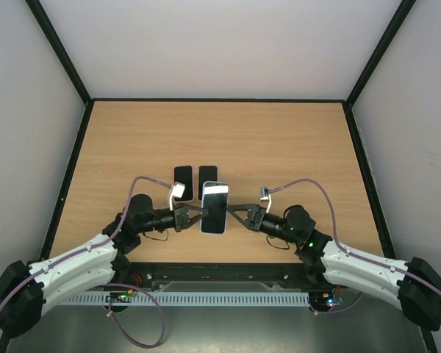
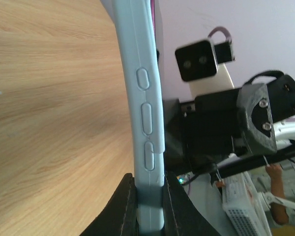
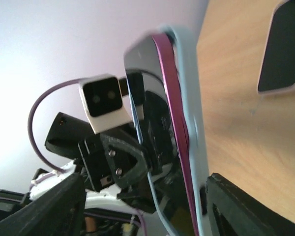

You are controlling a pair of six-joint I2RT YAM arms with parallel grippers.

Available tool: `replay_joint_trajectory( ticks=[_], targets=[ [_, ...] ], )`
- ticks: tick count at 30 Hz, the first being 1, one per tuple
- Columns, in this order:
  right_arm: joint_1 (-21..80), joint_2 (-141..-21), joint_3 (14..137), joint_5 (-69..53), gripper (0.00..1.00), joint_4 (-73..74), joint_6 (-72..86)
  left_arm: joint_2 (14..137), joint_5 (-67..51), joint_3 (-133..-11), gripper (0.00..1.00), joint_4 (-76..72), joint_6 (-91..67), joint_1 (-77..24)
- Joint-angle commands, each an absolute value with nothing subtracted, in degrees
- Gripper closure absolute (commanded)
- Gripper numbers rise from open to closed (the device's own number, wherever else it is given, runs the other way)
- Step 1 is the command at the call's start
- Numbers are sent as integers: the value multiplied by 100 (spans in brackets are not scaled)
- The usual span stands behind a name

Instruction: Put the phone into the phone case

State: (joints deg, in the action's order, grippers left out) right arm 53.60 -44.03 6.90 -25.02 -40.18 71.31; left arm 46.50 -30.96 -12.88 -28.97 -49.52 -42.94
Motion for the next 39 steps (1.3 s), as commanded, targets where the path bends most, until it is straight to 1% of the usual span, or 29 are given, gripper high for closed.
replay_joint_trajectory(
  ticks=[1,4,7,10,13,17,22,25,27,31,32,39],
  targets=[
    [5361,-4047,1065,-2041,28,-3128,6621,4262,-3667,-1343,98,-3033,-4729,-4271],
    [5361,-3973,1144,-1956,20,-2981,6567,4194,-3904,-1353,98,-3106,-4751,-4271],
    [5361,-3984,1228,-1904,16,-2938,6545,4214,-4116,-1347,98,-3214,-4790,-4271],
    [5361,-4028,1317,-1882,14,-2931,6482,4293,-4372,-1307,98,-3497,-4925,-4271],
    [5361,-4120,1449,-1896,17,-2948,6368,4386,-4599,-1275,98,-3759,-5067,-4271],
    [5355,-4262,1533,-2042,25,-3208,6399,4412,-4710,-1274,98,-3803,-5114,-4271],
    [5357,-4292,1510,-2021,39,-3442,6495,4453,-4814,-1274,98,-3725,-5080,-4271],
    [5351,-4202,1490,-1931,54,-3419,6513,4471,-4772,-1298,98,-3552,-5053,-4271],
    [5352,-4112,1478,-1809,67,-3310,6498,4479,-4640,-1399,98,-3132,-4894,-4271],
    [5348,-3932,1456,-1576,96,-3073,6485,4530,-4307,-1616,98,-2400,-4598,-4251],
    [5348,-3909,1451,-1533,98,-3004,6494,4549,-4233,-1654,98,-2263,-4566,-4246],
    [5350,-3935,1580,-1349,98,-2437,6565,4773,-3524,-2158,98,-880,-3964,-4224]
  ],
)
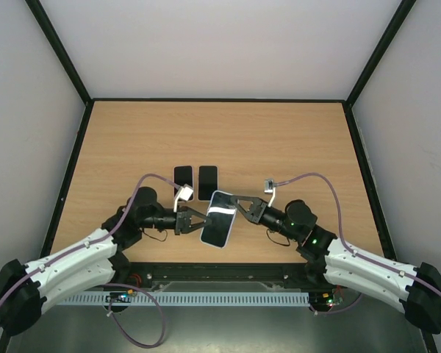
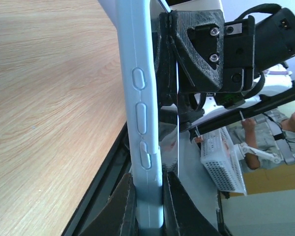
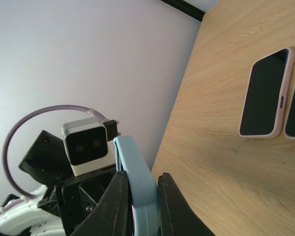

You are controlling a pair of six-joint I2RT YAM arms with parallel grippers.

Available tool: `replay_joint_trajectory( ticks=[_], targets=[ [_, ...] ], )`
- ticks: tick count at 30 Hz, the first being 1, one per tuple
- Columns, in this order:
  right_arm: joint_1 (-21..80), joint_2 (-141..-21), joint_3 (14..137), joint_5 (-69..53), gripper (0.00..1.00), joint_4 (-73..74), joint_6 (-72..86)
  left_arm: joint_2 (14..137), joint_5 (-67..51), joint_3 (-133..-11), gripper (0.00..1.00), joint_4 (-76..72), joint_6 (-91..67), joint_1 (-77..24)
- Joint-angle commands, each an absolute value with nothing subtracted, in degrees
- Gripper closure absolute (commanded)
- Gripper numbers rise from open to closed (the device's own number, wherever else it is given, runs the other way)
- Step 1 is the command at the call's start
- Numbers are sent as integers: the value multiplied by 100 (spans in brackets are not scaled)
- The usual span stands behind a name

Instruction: Put the phone into the phone case

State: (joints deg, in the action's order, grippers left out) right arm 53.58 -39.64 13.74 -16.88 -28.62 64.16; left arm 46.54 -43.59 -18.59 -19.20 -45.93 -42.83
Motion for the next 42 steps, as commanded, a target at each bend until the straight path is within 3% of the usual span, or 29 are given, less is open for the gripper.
replay_joint_trajectory(
  ticks=[1,8,12,15,20,29,37,38,42],
  targets=[
    [5352,-3956,1591,-1368,95,-2405,6565,4778,-3480,-2181,98,-826,-3933,-4219],
    [5352,-3975,1348,-1848,51,-2865,6694,4516,-3683,-1801,98,-2210,-4756,-4211],
    [5352,-4165,1148,-2223,34,-3234,6833,4413,-3612,-1537,98,-3254,-5335,-4210],
    [5346,-4392,1048,-2484,28,-3517,6927,4432,-3577,-1399,98,-3806,-5609,-4214],
    [5349,-4640,961,-2723,31,-3966,7086,4507,-3510,-1358,98,-4078,-5763,-4210],
    [5349,-4612,803,-2607,97,-4528,7492,4513,-2723,-1694,98,-2502,-4760,-4210],
    [5352,-4866,815,-2748,98,-4970,7832,4582,-2503,-1712,98,-2229,-4578,-4201],
    [5353,-4876,830,-2759,94,-4899,7746,4571,-2558,-1695,98,-2335,-4668,-4201],
    [5350,-4730,832,-2593,62,-4373,7453,4462,-2731,-1549,98,-2830,-5216,-4201]
  ],
)
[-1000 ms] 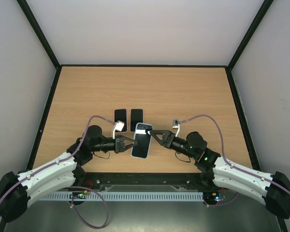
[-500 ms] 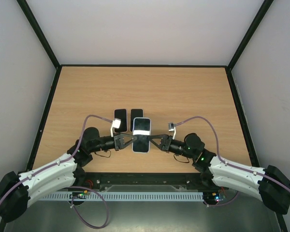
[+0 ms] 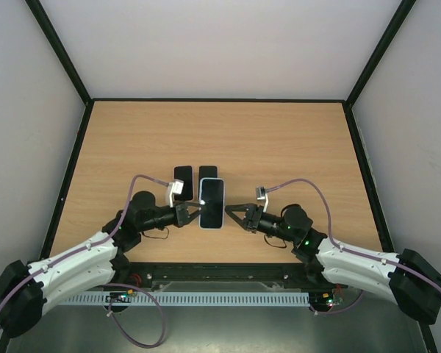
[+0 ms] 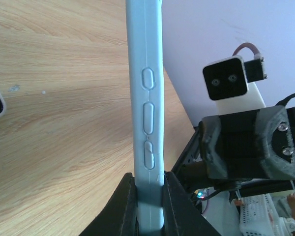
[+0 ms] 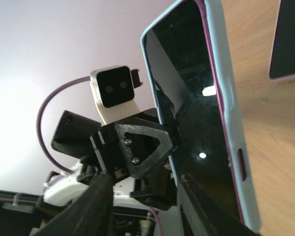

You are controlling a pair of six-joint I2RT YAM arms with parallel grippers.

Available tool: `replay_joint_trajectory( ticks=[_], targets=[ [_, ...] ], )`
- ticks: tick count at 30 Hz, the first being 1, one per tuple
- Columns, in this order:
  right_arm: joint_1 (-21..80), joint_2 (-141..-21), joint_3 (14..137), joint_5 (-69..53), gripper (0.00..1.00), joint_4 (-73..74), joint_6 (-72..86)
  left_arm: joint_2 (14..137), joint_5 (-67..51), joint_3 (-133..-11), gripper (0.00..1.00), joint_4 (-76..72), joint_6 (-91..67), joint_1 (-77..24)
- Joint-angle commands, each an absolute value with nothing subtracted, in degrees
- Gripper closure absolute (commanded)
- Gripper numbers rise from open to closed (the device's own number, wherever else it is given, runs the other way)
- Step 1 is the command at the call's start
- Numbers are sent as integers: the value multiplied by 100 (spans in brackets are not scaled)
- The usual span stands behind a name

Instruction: Put the phone into the phone case

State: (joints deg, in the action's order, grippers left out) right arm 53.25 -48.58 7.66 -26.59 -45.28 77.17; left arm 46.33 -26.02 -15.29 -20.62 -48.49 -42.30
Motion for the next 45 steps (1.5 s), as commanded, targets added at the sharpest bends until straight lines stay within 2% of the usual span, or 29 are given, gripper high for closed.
replay_joint_trajectory(
  ticks=[1,4,7,11,18,21,23,24,25,26,29,36,37,38,40,45],
  targets=[
    [5352,-4657,819,-2539,56,-4237,7374,4424,-2729,-1533,98,-2902,-5319,-4201],
    [5346,-4473,821,-2375,38,-3727,7114,4263,-2674,-1430,98,-3171,-5682,-4201],
    [5351,-4455,783,-2401,25,-3703,7072,4184,-2630,-1249,98,-3704,-6204,-4201],
    [5356,-4680,781,-2751,19,-4202,7188,4276,-2665,-1092,98,-4352,-6588,-4201],
    [5361,-5372,839,-3260,35,-5437,7523,4485,-2634,-1081,98,-4536,-6599,-4201],
    [5359,-5608,798,-3355,48,-5900,7696,4517,-2574,-1080,98,-4455,-6509,-4201],
    [5360,-5652,770,-3323,67,-6061,7776,4513,-2518,-1088,98,-4282,-6374,-4201],
    [5357,-5633,743,-3273,81,-6079,7804,4497,-2465,-1108,98,-4103,-6253,-4201],
    [5361,-5608,716,-3229,91,-6082,7828,4473,-2385,-1153,98,-3843,-6080,-4201],
    [5361,-5566,690,-3181,97,-6078,7854,4433,-2270,-1223,98,-3468,-5868,-4201],
    [5361,-5450,661,-3105,98,-6021,7962,4355,-2003,-1347,98,-2822,-5450,-4201],
    [5360,-5290,715,-2848,98,-5556,7790,4467,-2155,-1463,97,-2749,-5392,-4201],
    [5359,-5224,739,-2759,98,-5313,7674,4480,-2149,-1479,94,-2711,-5412,-4201],
    [5360,-5156,746,-2656,98,-5122,7573,4482,-2122,-1503,85,-2643,-5440,-4201],
    [5361,-4997,793,-2502,98,-4772,7403,4447,-2029,-1555,64,-2410,-5461,-4201],
    [5353,-4515,1042,-1885,98,-3377,6854,4227,-1756,-1670,17,-1795,-5380,-4193]
  ],
)
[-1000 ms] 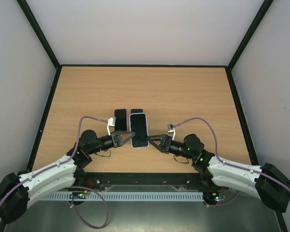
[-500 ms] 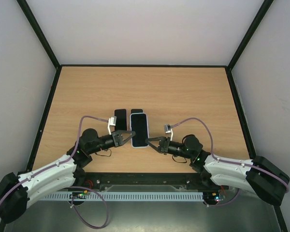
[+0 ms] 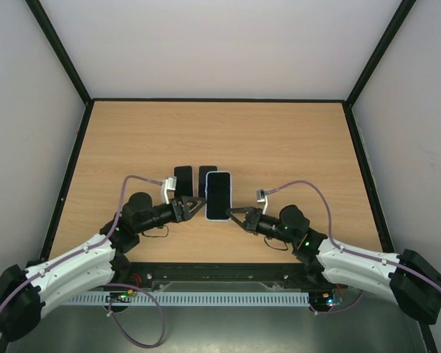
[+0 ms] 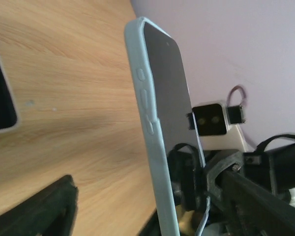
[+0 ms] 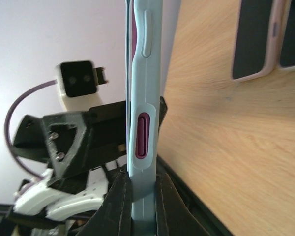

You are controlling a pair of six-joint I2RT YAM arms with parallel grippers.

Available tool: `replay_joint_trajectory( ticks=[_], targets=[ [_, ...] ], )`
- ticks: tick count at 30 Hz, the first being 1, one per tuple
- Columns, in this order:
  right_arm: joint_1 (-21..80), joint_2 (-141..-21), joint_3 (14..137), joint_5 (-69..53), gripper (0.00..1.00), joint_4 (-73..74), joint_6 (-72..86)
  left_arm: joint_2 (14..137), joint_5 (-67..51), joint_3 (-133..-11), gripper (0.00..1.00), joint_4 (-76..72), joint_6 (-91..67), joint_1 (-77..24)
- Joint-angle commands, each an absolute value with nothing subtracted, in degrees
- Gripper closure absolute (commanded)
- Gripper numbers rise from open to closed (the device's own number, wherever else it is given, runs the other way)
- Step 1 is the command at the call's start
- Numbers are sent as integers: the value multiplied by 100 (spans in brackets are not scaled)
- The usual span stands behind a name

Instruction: Put the phone into the phone case

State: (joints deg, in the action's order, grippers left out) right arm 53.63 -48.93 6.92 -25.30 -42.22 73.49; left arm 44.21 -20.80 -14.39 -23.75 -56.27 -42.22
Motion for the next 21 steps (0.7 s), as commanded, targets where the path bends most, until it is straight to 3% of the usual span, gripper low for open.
replay_joint_trajectory(
  ticks=[1,3,7,13,21],
  targets=[
    [5343,-4468,1105,-1719,98,-3104,6693,4179,-1698,-1703,10,-1675,-5365,-4193],
    [5283,-4487,1320,-1416,98,-2388,6341,4113,-1586,-1792,1,-1377,-5289,-4187],
    [5151,-4713,1616,-1121,98,-1726,5859,4078,-1262,-2008,0,-659,-5033,-4184],
    [4706,-5438,1759,-1187,98,-1910,5374,4071,-814,-2283,0,154,-4677,-4184],
    [3886,-6995,2277,-2160,98,-2342,4986,3981,-610,-2370,0,642,-4608,-4176]
  ],
)
